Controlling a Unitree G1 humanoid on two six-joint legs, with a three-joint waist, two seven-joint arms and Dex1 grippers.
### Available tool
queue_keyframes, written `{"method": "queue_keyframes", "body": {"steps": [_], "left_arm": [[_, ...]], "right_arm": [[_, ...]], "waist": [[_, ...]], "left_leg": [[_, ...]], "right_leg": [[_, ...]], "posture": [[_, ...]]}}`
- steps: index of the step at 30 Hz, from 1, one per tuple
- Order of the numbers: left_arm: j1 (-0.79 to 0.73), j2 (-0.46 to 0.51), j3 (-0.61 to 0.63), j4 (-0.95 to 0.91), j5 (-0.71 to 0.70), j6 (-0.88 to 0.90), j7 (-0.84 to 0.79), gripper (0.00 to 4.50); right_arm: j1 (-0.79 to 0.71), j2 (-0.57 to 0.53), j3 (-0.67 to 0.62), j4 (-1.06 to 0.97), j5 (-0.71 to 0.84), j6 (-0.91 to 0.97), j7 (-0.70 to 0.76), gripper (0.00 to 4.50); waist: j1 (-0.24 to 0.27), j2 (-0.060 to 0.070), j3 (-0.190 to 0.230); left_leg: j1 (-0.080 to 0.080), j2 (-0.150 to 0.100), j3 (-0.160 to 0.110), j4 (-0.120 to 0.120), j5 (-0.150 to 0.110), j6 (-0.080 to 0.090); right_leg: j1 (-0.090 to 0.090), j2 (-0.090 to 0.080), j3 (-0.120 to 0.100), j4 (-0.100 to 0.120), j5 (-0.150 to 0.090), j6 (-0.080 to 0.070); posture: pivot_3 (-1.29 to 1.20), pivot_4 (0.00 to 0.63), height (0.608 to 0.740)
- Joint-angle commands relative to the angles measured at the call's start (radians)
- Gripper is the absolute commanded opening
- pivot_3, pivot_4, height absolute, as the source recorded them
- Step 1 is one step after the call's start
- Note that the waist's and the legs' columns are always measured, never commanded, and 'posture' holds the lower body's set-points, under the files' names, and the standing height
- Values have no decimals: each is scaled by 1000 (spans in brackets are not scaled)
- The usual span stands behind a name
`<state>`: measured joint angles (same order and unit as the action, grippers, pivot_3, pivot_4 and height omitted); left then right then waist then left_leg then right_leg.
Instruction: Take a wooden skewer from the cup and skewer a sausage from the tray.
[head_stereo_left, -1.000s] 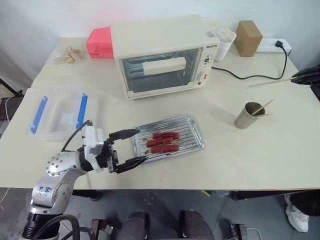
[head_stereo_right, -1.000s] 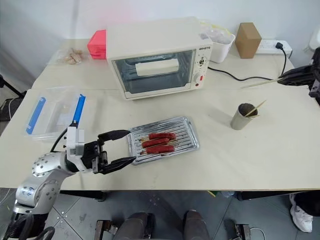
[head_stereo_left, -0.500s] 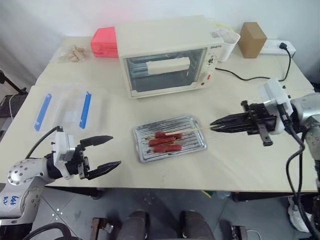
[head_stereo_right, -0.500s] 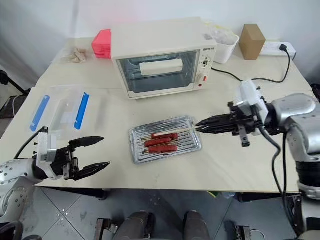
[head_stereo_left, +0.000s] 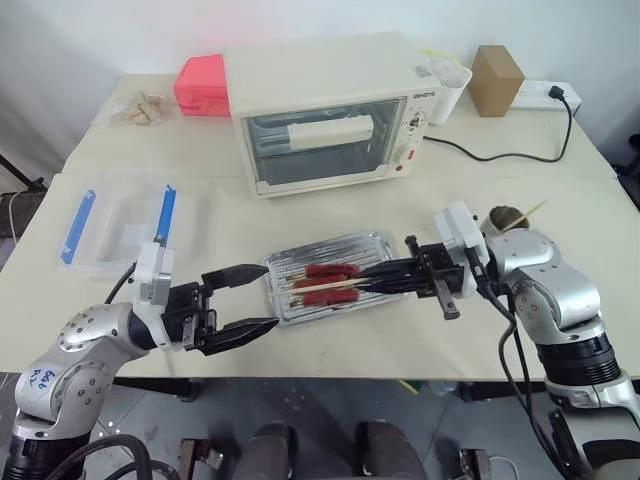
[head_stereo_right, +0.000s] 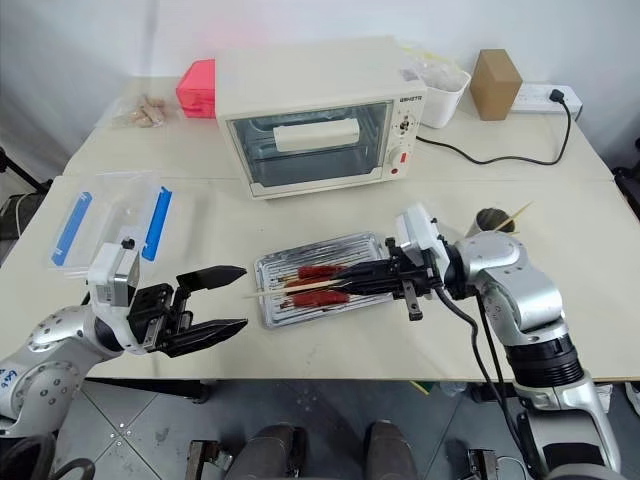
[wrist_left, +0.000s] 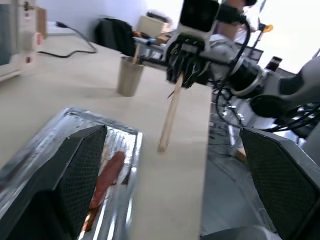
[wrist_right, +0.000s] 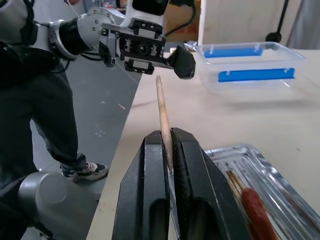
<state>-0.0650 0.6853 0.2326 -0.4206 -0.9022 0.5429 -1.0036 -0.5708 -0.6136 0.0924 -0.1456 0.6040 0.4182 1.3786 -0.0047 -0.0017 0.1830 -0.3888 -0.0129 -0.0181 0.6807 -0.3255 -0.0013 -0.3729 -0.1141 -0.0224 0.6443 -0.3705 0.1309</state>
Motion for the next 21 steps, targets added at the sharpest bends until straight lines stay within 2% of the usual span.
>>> {"method": "queue_keyframes", "body": {"steps": [1,8,11,13,21], "left_arm": [[-16,10,-13,-18,-9,11,-13,4500],[-50,-29,-60,-23,-30,40,-2,4500],[-61,-54,-64,-26,-45,54,22,4048],[-63,-59,-65,-28,-44,58,23,3537],[-47,-55,-67,-40,-43,62,15,995]], "right_arm": [[-23,9,-5,-24,21,-2,8,40],[-28,36,12,-41,21,10,-4,40],[-21,43,24,-52,18,12,-5,0],[-18,47,27,-55,16,12,-9,0],[-15,53,31,-53,10,10,-10,0]], "waist": [[0,0,0],[0,0,0],[0,0,0],[0,0,0],[1,0,0]], "left_leg": [[0,0,0,0,0,0],[0,-1,0,0,0,0],[0,0,0,0,0,0],[0,0,0,0,0,0],[0,0,0,0,0,0]], "right_leg": [[0,0,0,0,0,0],[0,0,0,0,0,0],[0,0,0,0,0,0],[0,0,0,0,0,0],[0,0,0,0,0,0]], "posture": [[0,150,740],[0,150,740],[0,150,740],[0,150,740],[0,150,740]]}}
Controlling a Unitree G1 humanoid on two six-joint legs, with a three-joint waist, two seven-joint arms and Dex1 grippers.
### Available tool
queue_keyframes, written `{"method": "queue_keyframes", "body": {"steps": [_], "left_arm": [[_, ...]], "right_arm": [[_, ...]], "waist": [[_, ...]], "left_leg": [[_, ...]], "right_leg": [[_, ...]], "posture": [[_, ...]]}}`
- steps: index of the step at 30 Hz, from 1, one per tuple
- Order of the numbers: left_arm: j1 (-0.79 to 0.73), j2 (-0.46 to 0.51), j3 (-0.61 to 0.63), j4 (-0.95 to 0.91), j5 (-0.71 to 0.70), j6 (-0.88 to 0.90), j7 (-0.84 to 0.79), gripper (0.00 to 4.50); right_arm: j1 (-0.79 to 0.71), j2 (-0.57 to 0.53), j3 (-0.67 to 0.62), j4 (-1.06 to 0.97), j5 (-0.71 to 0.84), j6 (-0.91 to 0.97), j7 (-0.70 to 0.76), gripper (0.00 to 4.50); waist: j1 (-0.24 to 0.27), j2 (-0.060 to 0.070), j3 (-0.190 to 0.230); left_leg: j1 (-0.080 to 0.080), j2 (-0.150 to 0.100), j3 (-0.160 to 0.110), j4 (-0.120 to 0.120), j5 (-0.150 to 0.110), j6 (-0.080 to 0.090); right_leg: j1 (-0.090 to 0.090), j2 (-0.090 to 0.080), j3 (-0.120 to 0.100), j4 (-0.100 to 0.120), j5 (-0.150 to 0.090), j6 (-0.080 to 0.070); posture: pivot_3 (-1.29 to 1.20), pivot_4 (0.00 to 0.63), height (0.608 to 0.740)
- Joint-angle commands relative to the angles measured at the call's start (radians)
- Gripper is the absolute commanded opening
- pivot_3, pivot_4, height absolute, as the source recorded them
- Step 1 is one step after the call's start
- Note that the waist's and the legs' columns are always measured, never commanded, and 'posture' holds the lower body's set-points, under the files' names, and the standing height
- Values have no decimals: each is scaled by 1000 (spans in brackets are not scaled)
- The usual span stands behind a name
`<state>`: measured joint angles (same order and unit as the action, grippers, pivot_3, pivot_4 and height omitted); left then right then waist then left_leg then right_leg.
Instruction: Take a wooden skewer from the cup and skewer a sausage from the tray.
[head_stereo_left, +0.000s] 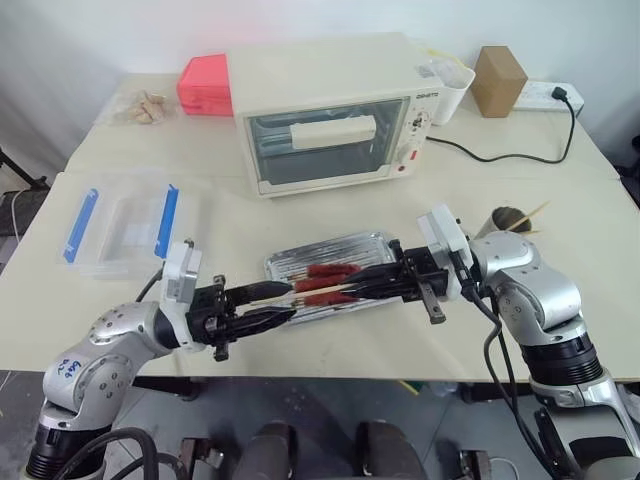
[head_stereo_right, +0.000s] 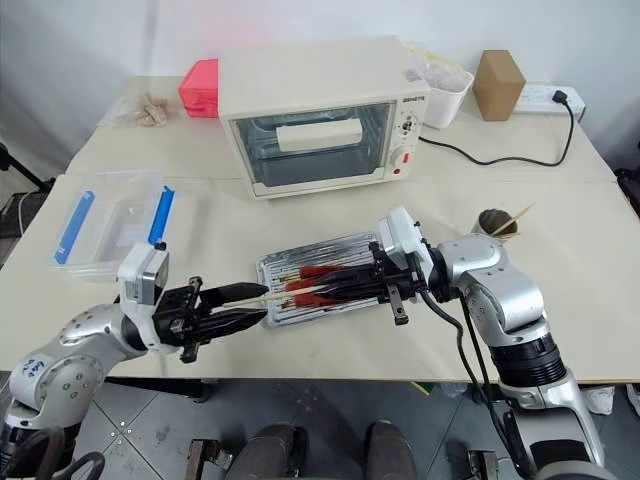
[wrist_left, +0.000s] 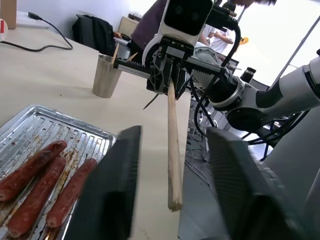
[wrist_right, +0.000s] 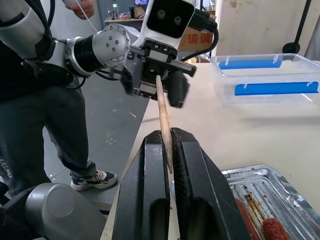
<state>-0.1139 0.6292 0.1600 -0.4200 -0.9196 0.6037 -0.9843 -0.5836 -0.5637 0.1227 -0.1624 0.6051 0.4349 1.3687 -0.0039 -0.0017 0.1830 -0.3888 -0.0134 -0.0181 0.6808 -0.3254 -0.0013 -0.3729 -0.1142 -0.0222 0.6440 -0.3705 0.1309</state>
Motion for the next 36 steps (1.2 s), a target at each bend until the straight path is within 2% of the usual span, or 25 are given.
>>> {"method": "queue_keyframes", "body": {"steps": [1,3,4,9,11,12,18,25,30,36], "left_arm": [[3,2,6,-42,-26,2,-5,684],[4,3,7,-43,-27,3,-6,91],[5,4,7,-45,-28,3,-8,25],[9,7,16,-48,-34,11,-3,25],[15,9,18,-50,-24,7,2,25],[24,10,28,-50,-22,4,9,8],[101,28,118,-63,-10,-34,16,0],[276,37,283,-57,53,-131,2,0],[404,-30,387,-52,123,-248,49,0],[490,-112,450,-22,185,-362,98,0]], "right_arm": [[-2,3,2,-36,9,-7,-1,0],[-1,4,3,-33,7,-9,-1,0],[0,4,4,-32,5,-11,0,0],[6,2,12,-35,0,-8,3,0],[3,-14,19,-43,4,61,-31,0],[0,-31,23,-53,17,102,-27,281],[18,-84,-28,-26,-7,45,-5,2093],[97,-212,-83,142,-139,-187,65,4384],[134,-219,-110,313,-243,-409,45,4446],[152,-219,-93,304,-277,-379,7,4446]], "waist": [[0,0,0],[0,0,0],[0,0,0],[0,0,0],[0,0,0],[-1,0,0],[0,0,0],[1,0,0],[-1,0,0],[0,0,0]], "left_leg": [[0,0,0,0,0,0],[0,0,0,0,0,0],[0,0,0,0,0,0],[0,0,0,0,0,0],[0,0,0,0,0,0],[0,0,0,0,0,0],[0,0,0,-1,0,0],[0,0,0,-1,0,0],[1,0,2,-2,0,0],[2,1,2,-2,0,0]], "right_leg": [[0,0,0,0,0,0],[0,0,0,0,0,0],[0,0,0,0,0,0],[0,0,0,0,0,0],[0,0,0,0,0,0],[0,0,0,0,0,0],[0,-1,1,-2,0,0],[1,-2,1,-8,0,0],[2,-1,1,-8,0,0],[2,-1,1,-8,0,0]], "posture": [[0,150,740],[0,150,740],[0,150,740],[0,150,740],[0,150,740],[0,150,740],[0,150,740],[0,150,740],[0,150,740],[0,150,740]]}}
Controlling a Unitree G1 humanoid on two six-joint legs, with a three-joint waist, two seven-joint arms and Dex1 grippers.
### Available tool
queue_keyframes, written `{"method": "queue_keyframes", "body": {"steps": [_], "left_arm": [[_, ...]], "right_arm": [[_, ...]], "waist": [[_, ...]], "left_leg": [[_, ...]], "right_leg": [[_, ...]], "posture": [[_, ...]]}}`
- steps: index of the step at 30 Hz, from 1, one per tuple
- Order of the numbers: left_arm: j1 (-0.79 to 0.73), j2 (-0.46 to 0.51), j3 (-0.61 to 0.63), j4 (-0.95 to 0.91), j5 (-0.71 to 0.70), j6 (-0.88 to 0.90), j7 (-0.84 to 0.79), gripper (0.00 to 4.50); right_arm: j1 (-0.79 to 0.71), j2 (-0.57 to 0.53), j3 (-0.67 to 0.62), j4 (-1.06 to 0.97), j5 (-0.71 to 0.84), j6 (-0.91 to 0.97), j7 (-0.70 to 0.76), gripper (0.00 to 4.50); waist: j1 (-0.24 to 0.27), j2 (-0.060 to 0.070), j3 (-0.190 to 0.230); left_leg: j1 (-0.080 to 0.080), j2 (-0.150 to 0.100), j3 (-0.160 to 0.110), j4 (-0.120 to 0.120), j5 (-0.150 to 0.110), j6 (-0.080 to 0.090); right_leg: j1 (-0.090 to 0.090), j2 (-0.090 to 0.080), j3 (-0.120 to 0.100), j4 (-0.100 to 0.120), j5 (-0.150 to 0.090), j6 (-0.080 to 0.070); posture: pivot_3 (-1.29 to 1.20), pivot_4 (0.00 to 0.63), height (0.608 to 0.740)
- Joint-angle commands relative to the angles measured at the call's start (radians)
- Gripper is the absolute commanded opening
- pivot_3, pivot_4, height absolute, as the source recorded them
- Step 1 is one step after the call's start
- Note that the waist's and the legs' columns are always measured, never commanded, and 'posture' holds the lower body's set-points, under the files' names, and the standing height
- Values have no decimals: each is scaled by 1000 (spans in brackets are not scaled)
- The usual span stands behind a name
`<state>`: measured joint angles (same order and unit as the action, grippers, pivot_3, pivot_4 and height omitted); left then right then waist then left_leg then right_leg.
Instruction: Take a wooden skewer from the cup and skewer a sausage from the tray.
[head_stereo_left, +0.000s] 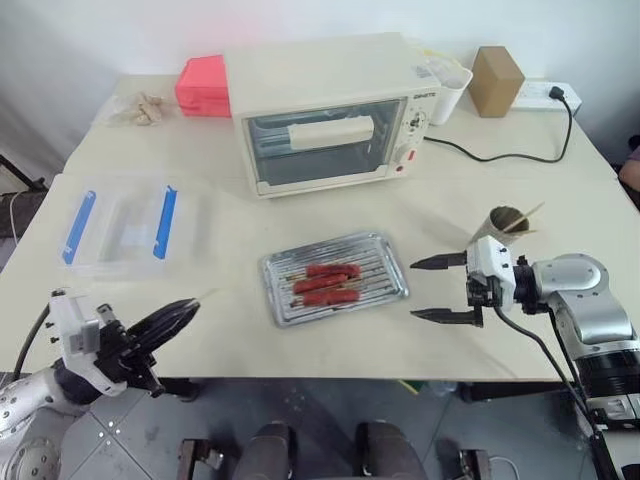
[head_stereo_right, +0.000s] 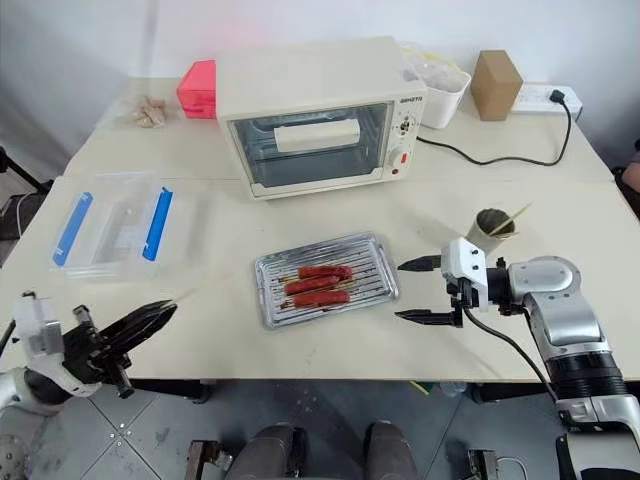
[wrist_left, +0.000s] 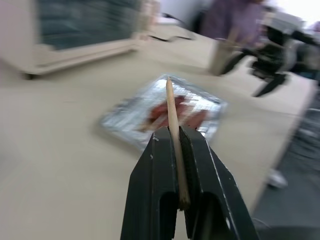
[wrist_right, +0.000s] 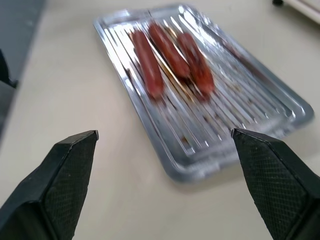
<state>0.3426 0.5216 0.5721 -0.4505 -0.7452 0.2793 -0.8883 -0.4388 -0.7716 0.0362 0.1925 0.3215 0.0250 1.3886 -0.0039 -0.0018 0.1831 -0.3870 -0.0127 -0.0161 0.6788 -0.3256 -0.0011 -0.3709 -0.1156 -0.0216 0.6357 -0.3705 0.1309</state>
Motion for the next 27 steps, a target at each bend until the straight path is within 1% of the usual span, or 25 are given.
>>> {"method": "queue_keyframes", "body": {"steps": [1,4,5,8,10,13,15,18,22,27], "left_arm": [[45,-6,36,2,8,-37,-1,0],[49,3,25,-2,4,-41,-2,0],[43,8,23,3,3,-43,-1,0],[21,20,18,15,3,-49,-6,0],[12,31,12,24,4,-50,-19,0],[3,43,6,35,8,-52,-30,0],[-2,49,2,41,9,-52,-33,0],[-8,50,-13,29,10,-45,-26,0],[0,44,-28,10,8,-40,-17,0],[9,44,-35,3,6,-42,-14,0]], "right_arm": [[-2,-7,5,-86,8,63,-25,4446],[-52,25,38,-210,19,199,-95,4446],[-69,34,51,-259,30,274,-127,4446],[-104,24,135,-400,2,416,-146,4446],[-143,32,216,-483,-28,549,-189,4446],[-185,52,290,-539,-47,686,-244,4446],[-209,82,335,-540,-77,733,-292,4446],[-228,109,376,-527,-116,771,-347,3913],[-249,106,404,-512,-148,781,-362,2577],[-272,114,412,-487,-156,798,-368,2577]], "waist": [[0,0,0],[0,0,0],[-1,0,0],[0,0,0],[1,0,0],[2,0,0],[0,0,0],[-1,0,0],[-2,0,0],[-3,0,0]], "left_leg": [[0,0,0,0,0,0],[0,0,-1,0,0,0],[0,1,-1,0,0,0],[0,1,-2,0,-1,-1],[0,2,-2,0,-1,-2],[-1,2,-3,-1,-2,-2],[-2,1,-2,-1,-2,-2],[-1,2,-2,-1,-2,-2],[-2,1,-2,-2,-2,-2],[-2,1,-2,-2,-2,-2]], "right_leg": [[0,0,0,0,0,0],[0,0,0,0,0,0],[0,0,1,0,0,0],[0,0,3,0,0,0],[0,0,2,0,0,-1],[-1,0,2,-3,0,-1],[-1,0,2,-4,0,-1],[-1,0,2,-3,0,-2],[-2,0,2,-2,0,-2],[-2,0,2,-2,0,-2]], "posture": [[0,150,740],[0,150,740],[0,150,740],[0,150,740],[0,150,740],[0,150,740],[0,150,740],[0,150,740],[0,150,740],[0,150,740]]}}
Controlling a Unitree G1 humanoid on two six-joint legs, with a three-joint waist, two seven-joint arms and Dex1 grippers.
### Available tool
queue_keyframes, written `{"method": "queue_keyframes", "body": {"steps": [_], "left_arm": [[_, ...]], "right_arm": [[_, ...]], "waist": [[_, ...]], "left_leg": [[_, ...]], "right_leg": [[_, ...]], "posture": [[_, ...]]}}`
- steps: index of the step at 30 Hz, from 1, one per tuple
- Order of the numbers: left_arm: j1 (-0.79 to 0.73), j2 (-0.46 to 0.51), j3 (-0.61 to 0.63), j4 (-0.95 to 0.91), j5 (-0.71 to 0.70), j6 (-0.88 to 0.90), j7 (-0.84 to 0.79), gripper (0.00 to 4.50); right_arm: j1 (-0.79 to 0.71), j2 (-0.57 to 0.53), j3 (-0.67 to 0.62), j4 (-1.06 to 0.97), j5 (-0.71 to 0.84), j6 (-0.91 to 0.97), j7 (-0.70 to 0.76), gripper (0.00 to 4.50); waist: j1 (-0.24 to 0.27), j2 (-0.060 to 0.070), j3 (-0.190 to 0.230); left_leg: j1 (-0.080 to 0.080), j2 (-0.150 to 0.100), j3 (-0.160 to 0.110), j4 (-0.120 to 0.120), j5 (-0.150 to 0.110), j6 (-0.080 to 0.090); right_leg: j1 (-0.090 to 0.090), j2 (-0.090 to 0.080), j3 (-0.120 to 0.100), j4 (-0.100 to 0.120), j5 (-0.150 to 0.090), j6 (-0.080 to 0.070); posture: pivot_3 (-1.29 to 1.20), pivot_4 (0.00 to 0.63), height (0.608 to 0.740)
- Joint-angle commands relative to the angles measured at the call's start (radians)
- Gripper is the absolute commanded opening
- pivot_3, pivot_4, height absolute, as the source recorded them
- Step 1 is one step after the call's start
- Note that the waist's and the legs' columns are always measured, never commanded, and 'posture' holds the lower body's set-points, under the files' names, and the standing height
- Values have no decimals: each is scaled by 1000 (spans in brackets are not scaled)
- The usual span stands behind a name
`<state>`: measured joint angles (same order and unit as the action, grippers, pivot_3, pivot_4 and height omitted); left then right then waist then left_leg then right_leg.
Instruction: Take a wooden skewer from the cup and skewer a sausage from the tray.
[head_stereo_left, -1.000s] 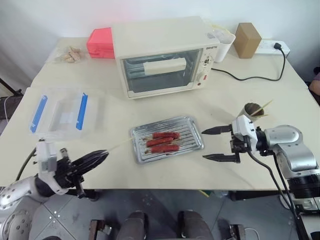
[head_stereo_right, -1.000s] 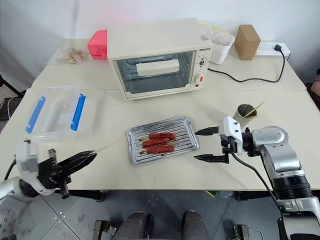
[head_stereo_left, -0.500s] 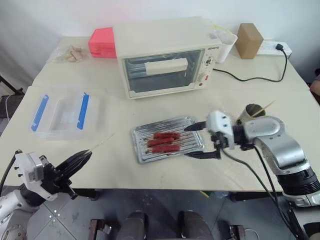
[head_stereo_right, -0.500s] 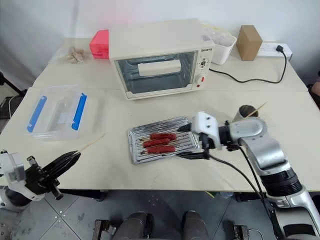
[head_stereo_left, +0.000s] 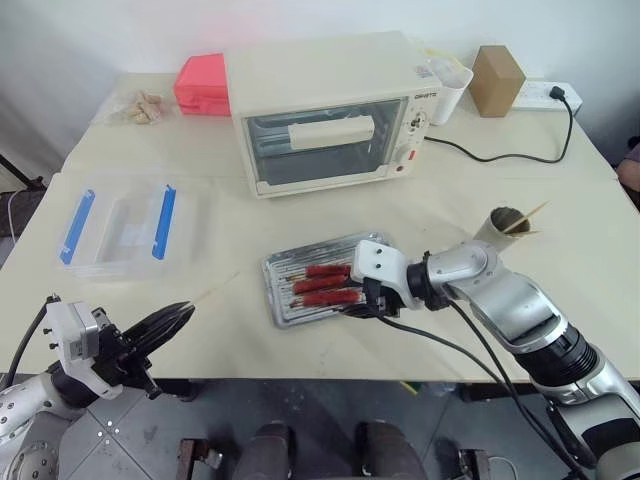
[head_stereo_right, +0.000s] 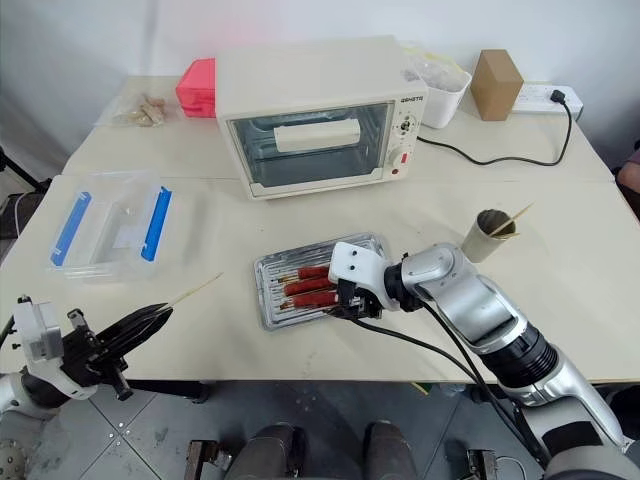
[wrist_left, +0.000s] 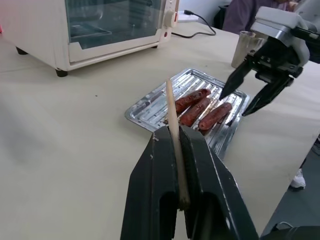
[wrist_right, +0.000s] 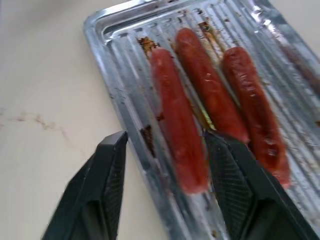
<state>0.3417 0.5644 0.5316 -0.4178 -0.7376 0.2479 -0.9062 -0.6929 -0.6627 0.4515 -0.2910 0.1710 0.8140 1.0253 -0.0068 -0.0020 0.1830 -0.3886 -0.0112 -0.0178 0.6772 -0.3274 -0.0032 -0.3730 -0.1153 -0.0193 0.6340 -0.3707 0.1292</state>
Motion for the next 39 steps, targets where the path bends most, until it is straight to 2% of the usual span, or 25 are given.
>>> {"method": "queue_keyframes", "body": {"steps": [1,20,24,28,34,39], "left_arm": [[10,2,4,-31,-2,-9,6,0],[-6,13,-18,-39,-8,-2,18,0],[-5,13,-16,-35,-7,-4,16,0],[-5,11,-15,-26,-4,-12,9,0],[-11,9,-25,-23,-2,-14,7,0],[-27,29,-34,-4,-7,-8,-26,0]], "right_arm": [[-22,7,-2,1,-6,9,-4,2577],[-93,70,91,90,-54,73,-22,2577],[-97,77,97,82,-49,83,-12,1702],[-103,71,95,73,-49,77,1,364],[-137,40,55,57,-17,36,77,364],[-125,-71,-30,12,92,-112,276,364]], "waist": [[0,0,0],[-21,0,0],[-22,0,0],[-22,0,0],[-22,0,0],[-18,0,0]], "left_leg": [[0,0,0,0,0,0],[0,0,0,-1,0,0],[0,0,0,-2,0,0],[0,0,0,-2,0,0],[0,0,0,-2,0,0],[0,0,0,-2,0,0]], "right_leg": [[0,0,0,0,0,0],[-1,0,0,2,0,0],[-1,0,0,2,0,0],[-1,0,0,2,0,0],[-1,0,0,2,0,0],[-1,0,-1,1,0,0]], "posture": [[0,150,740],[0,150,740],[0,150,740],[0,150,740],[0,150,740],[0,150,740]]}}
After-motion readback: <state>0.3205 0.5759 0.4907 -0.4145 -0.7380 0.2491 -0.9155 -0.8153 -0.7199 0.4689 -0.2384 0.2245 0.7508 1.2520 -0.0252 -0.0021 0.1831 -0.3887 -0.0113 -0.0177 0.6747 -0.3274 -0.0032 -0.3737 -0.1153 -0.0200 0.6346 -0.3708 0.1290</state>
